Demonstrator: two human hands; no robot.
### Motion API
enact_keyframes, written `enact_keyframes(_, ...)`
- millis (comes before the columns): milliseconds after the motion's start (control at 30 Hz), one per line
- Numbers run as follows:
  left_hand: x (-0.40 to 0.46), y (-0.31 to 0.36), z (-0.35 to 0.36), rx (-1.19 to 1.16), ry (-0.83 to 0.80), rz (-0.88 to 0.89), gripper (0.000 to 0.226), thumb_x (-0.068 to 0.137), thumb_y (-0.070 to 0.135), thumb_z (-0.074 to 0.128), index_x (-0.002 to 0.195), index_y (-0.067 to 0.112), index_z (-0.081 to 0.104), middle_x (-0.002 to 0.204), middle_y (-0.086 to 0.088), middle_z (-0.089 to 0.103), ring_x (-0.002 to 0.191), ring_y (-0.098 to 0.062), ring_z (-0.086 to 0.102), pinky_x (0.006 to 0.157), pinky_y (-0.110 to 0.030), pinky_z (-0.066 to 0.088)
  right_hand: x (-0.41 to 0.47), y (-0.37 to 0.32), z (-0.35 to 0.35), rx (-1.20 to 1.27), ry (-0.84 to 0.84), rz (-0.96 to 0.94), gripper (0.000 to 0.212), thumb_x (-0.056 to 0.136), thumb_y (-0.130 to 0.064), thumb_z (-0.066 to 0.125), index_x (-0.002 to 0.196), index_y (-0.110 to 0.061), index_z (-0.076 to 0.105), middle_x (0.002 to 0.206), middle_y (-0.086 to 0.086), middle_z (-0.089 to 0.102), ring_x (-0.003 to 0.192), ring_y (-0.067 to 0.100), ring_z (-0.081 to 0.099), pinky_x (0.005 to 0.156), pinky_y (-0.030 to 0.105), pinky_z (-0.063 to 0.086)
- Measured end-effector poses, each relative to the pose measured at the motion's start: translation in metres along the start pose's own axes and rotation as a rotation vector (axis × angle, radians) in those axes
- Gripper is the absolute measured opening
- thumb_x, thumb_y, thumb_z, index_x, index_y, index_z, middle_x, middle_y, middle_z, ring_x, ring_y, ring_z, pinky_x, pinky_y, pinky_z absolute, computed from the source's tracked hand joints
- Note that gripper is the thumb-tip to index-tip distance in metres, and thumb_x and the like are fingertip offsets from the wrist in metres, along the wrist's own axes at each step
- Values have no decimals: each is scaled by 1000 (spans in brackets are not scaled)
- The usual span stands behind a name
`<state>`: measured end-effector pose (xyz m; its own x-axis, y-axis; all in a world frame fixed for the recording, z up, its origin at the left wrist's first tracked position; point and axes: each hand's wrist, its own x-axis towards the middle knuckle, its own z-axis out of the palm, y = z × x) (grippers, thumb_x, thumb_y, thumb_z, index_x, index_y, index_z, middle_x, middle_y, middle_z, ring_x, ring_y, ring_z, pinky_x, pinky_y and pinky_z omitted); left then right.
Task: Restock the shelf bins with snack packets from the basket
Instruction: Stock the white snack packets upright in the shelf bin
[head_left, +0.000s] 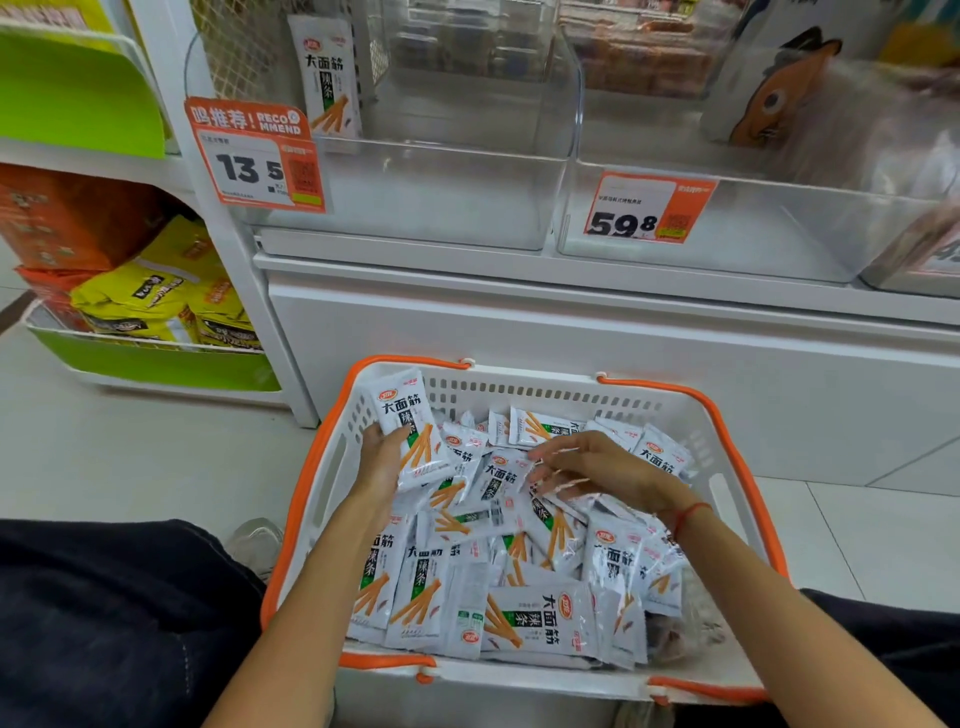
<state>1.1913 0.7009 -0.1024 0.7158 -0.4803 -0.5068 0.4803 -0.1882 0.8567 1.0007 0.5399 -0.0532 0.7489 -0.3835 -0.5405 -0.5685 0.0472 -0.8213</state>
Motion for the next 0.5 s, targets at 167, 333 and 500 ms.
enact_keyframes(167,-5,-3,-1,118,8,35,37,97,19,49,132,20,40,127,-5,55,113,-26,56,91,-38,46,19,16,20,-474,131,93,27,95,-21,55,118,-8,58,98,8,64,77,16,60,68,25,55)
enact_keyframes(333,-7,-2,2,188,-31,96,39,98,17,44,136,17,37,123,-3,50,102,-20,53,74,-29,45,22,28,74,-780,304,148,49,80,-62,61,80,-15,49,71,1,55,60,14,53,54,26,41)
enact_keyframes(500,-7,0,1,214,-51,111,36,99,19,39,135,19,38,126,-3,51,103,-19,53,81,-32,46,27,21,67,-454,297,59,60,75,-22,79,118,-11,40,113,12,60,91,25,59,80,35,53)
